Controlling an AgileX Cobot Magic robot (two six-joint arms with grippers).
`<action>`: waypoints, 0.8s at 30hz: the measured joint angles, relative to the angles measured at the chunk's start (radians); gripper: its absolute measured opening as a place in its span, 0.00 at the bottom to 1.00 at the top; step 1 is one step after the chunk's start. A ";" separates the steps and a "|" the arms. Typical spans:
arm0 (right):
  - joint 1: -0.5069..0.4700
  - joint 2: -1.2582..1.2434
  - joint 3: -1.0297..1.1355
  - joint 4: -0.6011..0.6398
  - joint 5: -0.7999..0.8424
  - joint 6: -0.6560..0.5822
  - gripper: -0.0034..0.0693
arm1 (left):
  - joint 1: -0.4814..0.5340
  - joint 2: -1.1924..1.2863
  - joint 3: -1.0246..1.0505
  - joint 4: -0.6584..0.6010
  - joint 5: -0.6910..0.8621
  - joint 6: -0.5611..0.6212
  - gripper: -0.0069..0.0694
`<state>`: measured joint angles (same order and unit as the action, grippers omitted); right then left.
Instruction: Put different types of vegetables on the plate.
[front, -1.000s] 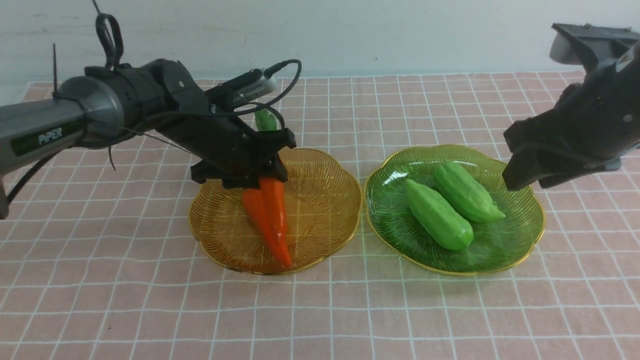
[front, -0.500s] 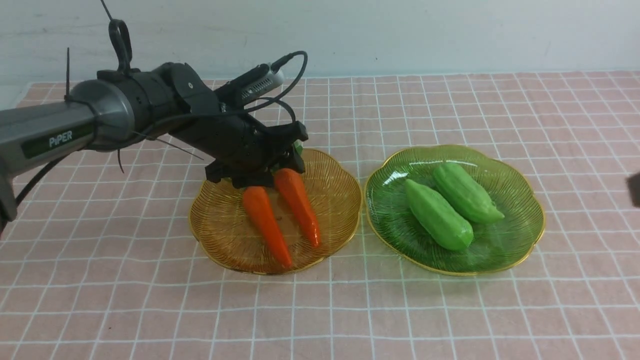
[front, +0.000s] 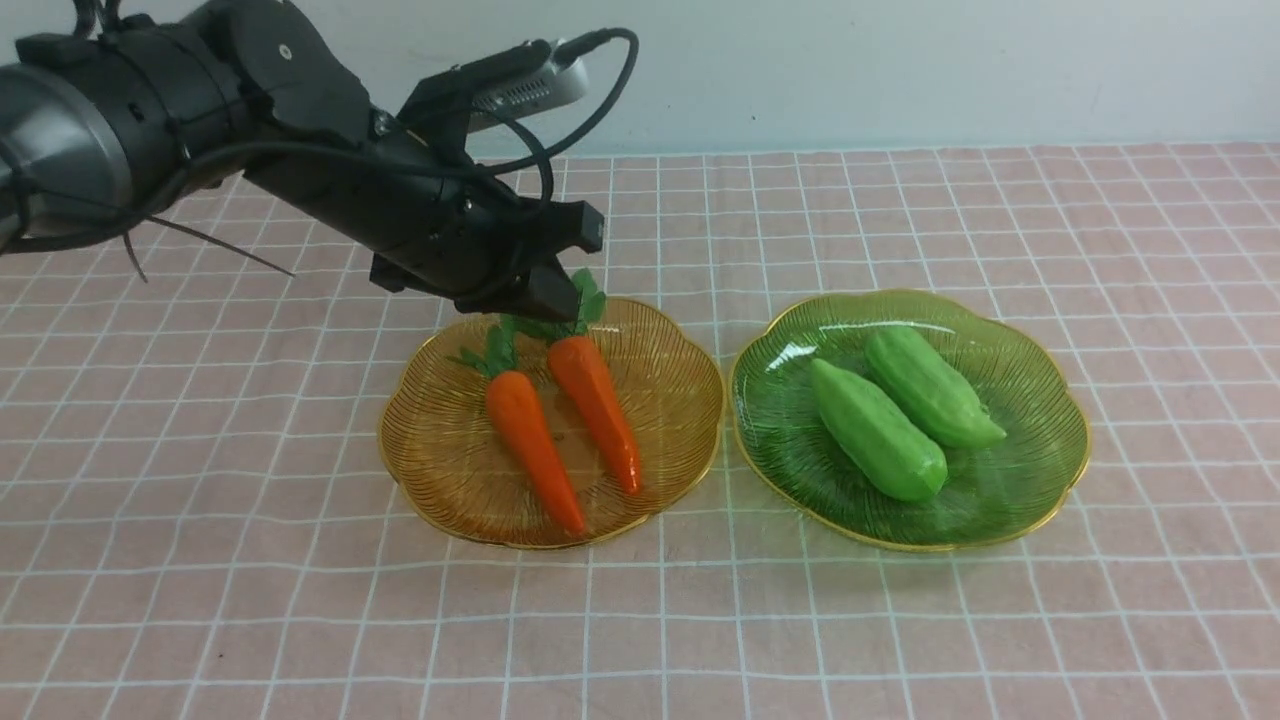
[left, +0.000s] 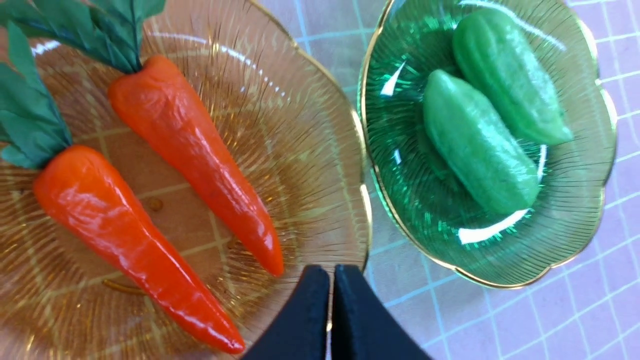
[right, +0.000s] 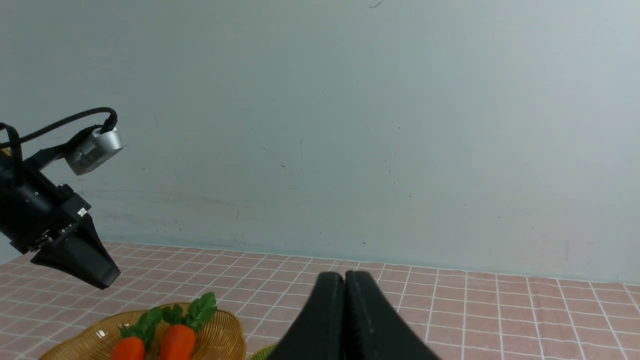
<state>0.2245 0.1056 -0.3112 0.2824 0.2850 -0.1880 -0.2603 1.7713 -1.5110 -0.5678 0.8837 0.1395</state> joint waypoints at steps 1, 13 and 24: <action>0.000 -0.008 0.011 -0.001 -0.001 0.000 0.03 | 0.000 -0.009 0.000 0.000 0.002 -0.001 0.09; -0.088 -0.115 0.259 -0.105 -0.001 0.000 0.03 | 0.000 -0.083 0.000 0.052 0.049 -0.001 0.09; -0.118 -0.115 0.339 -0.196 0.092 0.000 0.03 | 0.000 -0.233 0.000 0.221 0.215 0.000 0.09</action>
<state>0.1069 -0.0098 0.0283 0.0866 0.3769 -0.1880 -0.2603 1.5386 -1.5110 -0.3473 1.0987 0.1391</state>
